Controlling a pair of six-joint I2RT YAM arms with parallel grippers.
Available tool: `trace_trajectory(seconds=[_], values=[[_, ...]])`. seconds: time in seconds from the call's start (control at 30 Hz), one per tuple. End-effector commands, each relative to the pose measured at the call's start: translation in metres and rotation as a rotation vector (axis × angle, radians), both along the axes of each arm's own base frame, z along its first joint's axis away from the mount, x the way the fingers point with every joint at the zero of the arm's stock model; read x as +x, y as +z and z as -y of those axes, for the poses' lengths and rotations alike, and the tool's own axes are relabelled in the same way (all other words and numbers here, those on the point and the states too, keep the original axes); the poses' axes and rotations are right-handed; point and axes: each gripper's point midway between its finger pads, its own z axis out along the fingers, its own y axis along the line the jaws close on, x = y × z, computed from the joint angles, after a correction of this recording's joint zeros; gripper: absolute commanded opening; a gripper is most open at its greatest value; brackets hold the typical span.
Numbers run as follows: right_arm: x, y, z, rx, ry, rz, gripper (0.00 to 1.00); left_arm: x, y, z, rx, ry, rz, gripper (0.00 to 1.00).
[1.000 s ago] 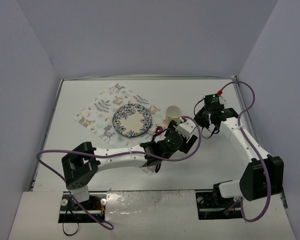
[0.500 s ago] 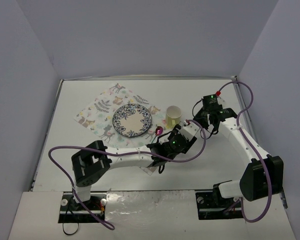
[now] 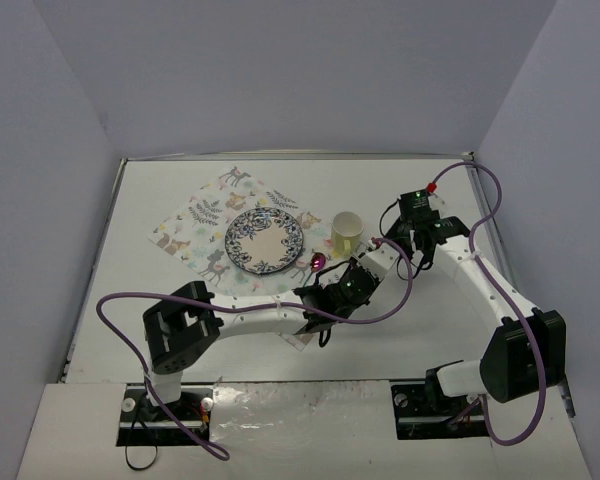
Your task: Set the dinner table for one person
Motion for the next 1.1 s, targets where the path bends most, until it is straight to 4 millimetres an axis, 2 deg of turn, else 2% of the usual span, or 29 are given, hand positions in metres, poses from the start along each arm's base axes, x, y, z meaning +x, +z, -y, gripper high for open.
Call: trace_trajectory(seconds=[0.0, 0.27, 0.43, 0.57, 0.7, 0.77, 0.83, 0.9, 0.97, 1.07], values=[[0.012, 0.018, -0.003, -0.006, -0.015, 0.056, 0.0, 0.005, 0.041, 0.013, -0.115, 0.018, 0.042, 0.01], [0.01, 0.018, -0.008, -0.014, 0.006, 0.061, 0.0, 0.005, 0.039, 0.004, -0.117, 0.029, 0.038, 0.0], [0.006, 0.02, -0.006, -0.026, 0.024, 0.07, 0.25, 0.003, 0.044, -0.004, -0.145, 0.03, 0.053, 0.0], [0.001, 0.019, -0.006, -0.028, 0.036, 0.07, 0.39, 0.003, 0.05, -0.008, -0.168, 0.029, 0.063, 0.0], [-0.004, 0.023, -0.005, -0.029, 0.053, 0.084, 0.47, 0.004, 0.051, -0.015, -0.185, 0.046, 0.055, 0.0], [-0.006, 0.032, -0.005, -0.03, 0.069, 0.109, 0.55, 0.004, 0.054, -0.019, -0.198, 0.047, 0.05, 0.0], [-0.006, 0.042, -0.002, -0.039, 0.08, 0.138, 0.59, 0.003, 0.06, -0.024, -0.215, 0.043, 0.046, 0.0], [-0.007, 0.064, 0.001, -0.059, 0.1, 0.189, 0.7, 0.001, 0.076, -0.035, -0.251, 0.043, 0.046, 0.0], [-0.005, 0.088, 0.005, -0.082, 0.117, 0.245, 0.82, -0.001, 0.078, -0.045, -0.261, 0.04, 0.031, 0.0], [0.0, 0.121, 0.011, -0.125, 0.14, 0.319, 0.96, 0.003, 0.098, -0.068, -0.311, 0.062, 0.017, 0.0]])
